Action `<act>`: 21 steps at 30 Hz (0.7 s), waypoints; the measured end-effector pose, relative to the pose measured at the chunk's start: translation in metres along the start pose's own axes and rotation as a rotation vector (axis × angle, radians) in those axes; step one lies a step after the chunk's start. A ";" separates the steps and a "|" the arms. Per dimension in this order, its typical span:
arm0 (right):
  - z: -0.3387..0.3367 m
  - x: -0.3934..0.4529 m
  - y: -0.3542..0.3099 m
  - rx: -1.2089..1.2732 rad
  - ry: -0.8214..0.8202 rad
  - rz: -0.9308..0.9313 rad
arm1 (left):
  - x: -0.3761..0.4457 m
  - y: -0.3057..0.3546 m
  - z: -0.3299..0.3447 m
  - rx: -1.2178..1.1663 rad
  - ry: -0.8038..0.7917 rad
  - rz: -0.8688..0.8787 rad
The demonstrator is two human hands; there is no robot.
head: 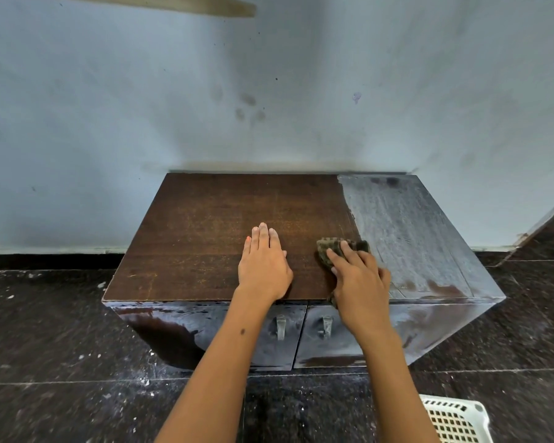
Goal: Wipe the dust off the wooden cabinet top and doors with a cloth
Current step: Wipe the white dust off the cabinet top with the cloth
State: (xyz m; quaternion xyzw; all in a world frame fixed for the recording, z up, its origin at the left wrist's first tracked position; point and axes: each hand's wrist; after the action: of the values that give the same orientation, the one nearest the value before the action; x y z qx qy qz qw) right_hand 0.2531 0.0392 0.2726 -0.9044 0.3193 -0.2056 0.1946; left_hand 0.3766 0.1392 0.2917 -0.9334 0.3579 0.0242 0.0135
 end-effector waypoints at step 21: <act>-0.003 0.009 -0.006 0.000 -0.057 -0.009 | -0.013 0.033 0.008 0.019 0.072 0.020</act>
State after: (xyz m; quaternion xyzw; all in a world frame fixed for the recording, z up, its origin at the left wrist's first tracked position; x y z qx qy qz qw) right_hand 0.2608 0.0366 0.2800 -0.9113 0.3094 -0.1809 0.2028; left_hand 0.3449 0.1238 0.2842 -0.9298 0.3678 -0.0127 0.0090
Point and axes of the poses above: each hand's wrist, its own x-axis towards the middle knuckle, its own z-axis out of the palm, y = z × x, and after that the axes turned 13 degrees about x, right-handed
